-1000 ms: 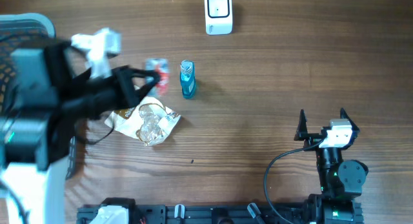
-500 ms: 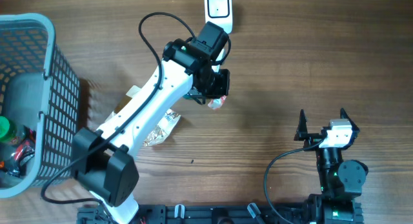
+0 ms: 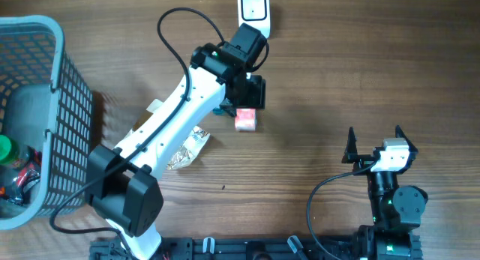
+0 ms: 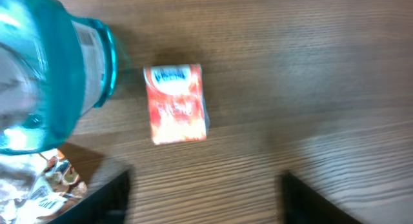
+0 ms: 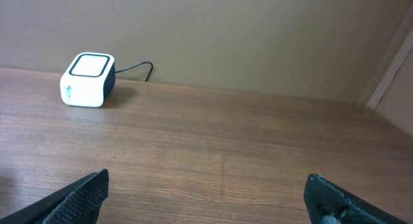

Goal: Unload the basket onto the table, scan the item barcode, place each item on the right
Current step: 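Carry the red tissue pack and place it right of the bottle, then reach the left gripper into the basket and grasp the black-red snack packet, then carry the black-red packet and drop it right of the tissue pack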

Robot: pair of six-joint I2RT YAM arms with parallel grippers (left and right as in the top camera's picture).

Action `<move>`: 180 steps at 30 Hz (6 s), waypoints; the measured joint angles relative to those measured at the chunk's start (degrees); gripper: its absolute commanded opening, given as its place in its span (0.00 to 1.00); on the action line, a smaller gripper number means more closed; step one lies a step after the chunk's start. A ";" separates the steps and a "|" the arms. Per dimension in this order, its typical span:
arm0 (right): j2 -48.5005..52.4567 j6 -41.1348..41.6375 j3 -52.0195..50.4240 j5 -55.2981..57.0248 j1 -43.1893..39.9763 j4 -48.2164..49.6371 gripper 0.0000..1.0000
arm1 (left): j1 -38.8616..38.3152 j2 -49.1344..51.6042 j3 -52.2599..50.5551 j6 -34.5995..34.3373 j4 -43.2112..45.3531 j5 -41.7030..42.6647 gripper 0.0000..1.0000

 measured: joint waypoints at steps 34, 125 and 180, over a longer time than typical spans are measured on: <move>0.00 0.00 0.00 -0.02 0.00 0.02 1.00 | 70.55 -19.23 10.29 -10.78 5.22 -11.06 1.00; 0.04 0.00 0.00 0.00 0.02 0.02 1.00 | 73.40 1.92 -21.86 -5.40 8.83 -23.61 1.00; 0.04 0.00 0.00 0.00 0.00 0.02 1.00 | 78.38 -5.33 -33.35 -4.74 20.48 -20.17 0.14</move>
